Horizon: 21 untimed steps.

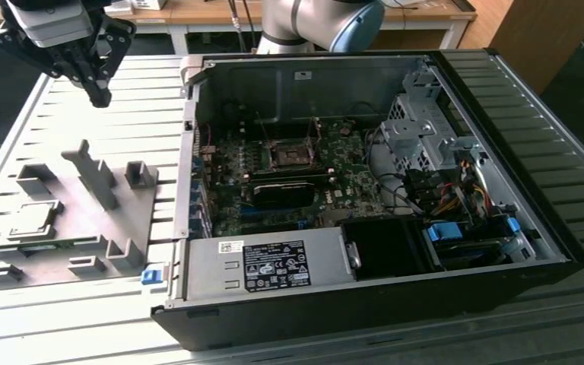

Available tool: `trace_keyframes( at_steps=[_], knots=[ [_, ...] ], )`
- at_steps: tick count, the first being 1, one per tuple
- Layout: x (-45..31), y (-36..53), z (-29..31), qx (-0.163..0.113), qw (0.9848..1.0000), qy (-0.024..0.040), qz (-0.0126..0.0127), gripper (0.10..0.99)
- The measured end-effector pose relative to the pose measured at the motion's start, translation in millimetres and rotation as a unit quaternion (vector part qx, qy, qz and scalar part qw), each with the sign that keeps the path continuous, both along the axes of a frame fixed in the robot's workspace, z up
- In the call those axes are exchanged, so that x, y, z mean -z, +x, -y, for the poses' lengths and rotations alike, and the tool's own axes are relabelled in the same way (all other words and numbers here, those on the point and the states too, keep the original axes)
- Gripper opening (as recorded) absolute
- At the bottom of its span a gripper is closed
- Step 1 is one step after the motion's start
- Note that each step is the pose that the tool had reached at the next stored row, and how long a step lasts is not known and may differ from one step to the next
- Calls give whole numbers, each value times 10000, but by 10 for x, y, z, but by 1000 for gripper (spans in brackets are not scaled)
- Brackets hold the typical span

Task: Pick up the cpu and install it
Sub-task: 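Reach for the cpu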

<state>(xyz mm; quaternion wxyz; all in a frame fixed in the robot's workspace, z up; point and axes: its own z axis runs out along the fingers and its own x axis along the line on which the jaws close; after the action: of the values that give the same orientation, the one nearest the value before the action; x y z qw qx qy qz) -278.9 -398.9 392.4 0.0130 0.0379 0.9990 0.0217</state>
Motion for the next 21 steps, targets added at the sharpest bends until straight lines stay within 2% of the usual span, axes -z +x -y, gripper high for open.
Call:
trace_keyframes(
  at_steps=[21],
  knots=[
    [7, -168, 0, 0, 10000, 0, -2, 106]
  ],
)
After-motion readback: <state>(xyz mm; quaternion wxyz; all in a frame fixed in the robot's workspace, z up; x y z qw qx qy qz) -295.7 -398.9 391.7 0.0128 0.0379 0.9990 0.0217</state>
